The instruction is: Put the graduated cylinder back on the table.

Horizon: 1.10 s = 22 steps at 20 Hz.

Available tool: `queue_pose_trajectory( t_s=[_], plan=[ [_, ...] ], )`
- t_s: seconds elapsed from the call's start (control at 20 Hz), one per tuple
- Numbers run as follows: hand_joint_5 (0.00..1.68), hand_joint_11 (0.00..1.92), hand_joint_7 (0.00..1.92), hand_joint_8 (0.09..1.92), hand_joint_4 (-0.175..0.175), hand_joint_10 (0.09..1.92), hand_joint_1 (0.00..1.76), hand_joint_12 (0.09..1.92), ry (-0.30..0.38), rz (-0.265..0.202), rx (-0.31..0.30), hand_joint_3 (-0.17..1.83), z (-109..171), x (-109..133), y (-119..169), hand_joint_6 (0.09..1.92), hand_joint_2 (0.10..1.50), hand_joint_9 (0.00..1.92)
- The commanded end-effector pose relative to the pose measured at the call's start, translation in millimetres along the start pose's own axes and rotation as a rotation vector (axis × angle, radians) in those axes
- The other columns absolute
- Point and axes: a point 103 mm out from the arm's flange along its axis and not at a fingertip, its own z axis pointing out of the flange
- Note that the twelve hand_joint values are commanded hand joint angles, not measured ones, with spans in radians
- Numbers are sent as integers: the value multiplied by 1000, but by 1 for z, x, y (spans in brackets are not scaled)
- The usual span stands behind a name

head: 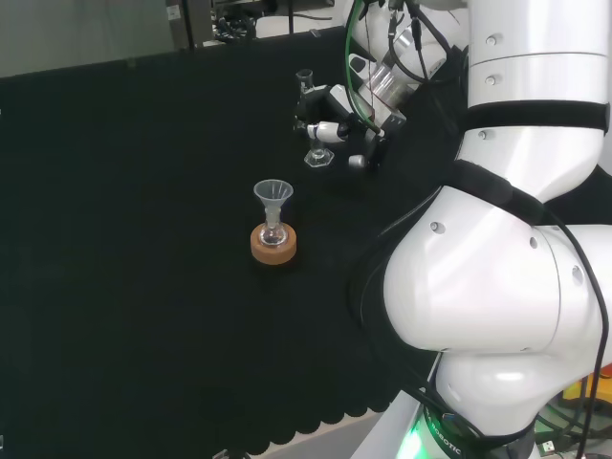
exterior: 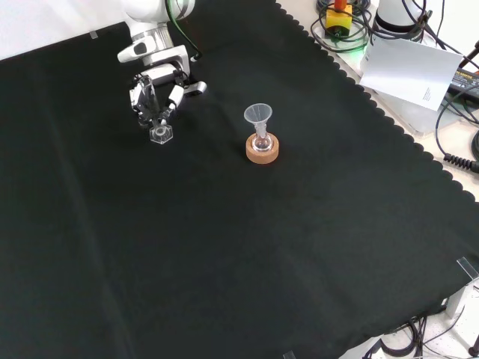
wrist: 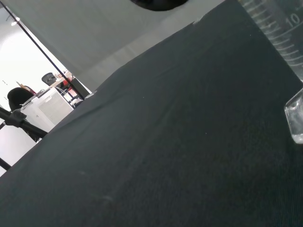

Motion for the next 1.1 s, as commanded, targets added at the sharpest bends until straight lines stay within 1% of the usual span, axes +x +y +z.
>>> queue_pose_trajectory(
  t_s=[0.05, 0.15, 0.35, 0.6, 0.75, 0.95, 1.0, 1.05, 1.1],
  plan=[
    [915, 1254, 1183, 329, -145, 87, 1124, 730, 21, 6, -10, 3, 5, -4, 0, 1115, 1155, 1398],
    [904, 1242, 1164, 347, -146, 87, 1122, 743, 23, 6, -20, 4, 6, -4, 0, 1132, 1160, 1391],
    [874, 1212, 1092, 440, -149, 87, 1115, 777, 29, 5, -26, 4, 9, -4, 1, 1173, 1175, 1368],
    [841, 1183, 1007, 539, -147, 87, 1105, 809, 37, -4, -18, 3, 12, -3, -1, 1217, 1192, 1338],
    [828, 1131, 947, 589, -144, 87, 1101, 846, 45, -2, -17, 1, 11, -4, -3, 1232, 1198, 1311],
    [843, 1069, 894, 621, -120, 87, 1095, 895, 55, -3, -8, -2, 10, -6, -6, 1208, 1189, 1285],
    [847, 1047, 877, 629, -105, 87, 1089, 916, 61, -2, -5, -2, 10, -6, -6, 1202, 1186, 1277],
    [850, 1014, 848, 634, -79, 87, 1078, 944, 67, -2, -1, -2, 10, -6, -7, 1197, 1183, 1264],
    [817, 973, 814, 628, -66, 87, 1064, 971, 76, -3, 6, -15, 10, -7, -7, 1081, 1159, 1242]
  ],
)
